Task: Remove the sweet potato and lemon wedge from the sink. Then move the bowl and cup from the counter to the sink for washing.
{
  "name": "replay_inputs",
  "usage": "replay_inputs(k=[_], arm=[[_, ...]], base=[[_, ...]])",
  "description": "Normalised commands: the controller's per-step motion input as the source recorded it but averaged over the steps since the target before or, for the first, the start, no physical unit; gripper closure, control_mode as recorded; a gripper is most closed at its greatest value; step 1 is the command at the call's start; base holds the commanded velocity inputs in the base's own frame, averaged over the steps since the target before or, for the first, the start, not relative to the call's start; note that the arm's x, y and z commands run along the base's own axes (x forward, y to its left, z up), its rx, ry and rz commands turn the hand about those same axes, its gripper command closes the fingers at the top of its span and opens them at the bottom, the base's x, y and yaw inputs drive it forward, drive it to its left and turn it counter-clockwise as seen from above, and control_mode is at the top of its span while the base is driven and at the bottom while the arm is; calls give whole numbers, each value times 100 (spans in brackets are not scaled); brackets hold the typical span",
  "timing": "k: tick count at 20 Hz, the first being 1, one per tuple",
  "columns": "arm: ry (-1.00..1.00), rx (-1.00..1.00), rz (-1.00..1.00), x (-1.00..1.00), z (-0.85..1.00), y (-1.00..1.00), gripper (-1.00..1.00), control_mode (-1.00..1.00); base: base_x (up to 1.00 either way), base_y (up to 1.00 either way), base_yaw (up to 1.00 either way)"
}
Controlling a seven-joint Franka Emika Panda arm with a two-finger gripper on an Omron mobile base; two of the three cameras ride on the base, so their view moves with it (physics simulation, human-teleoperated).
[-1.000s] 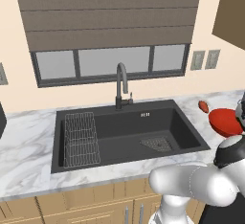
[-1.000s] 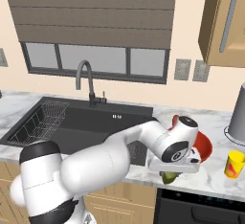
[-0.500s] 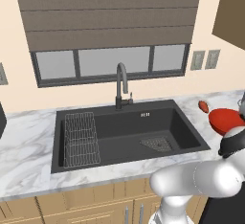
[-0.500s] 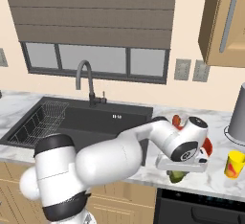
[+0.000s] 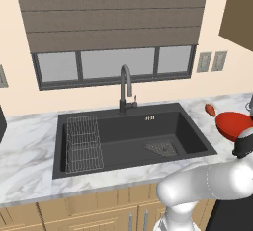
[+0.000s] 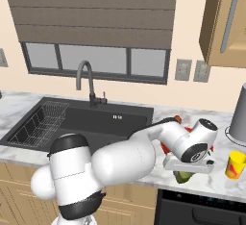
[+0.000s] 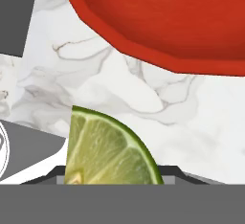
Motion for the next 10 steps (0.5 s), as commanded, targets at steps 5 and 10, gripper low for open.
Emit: replay_inputs(k=[5, 10], arm=[[0, 2, 0, 18, -10, -18, 100, -100], [0, 1, 0, 21, -13, -19, 100, -100]], base=[[0, 0, 0], [0, 0, 0]])
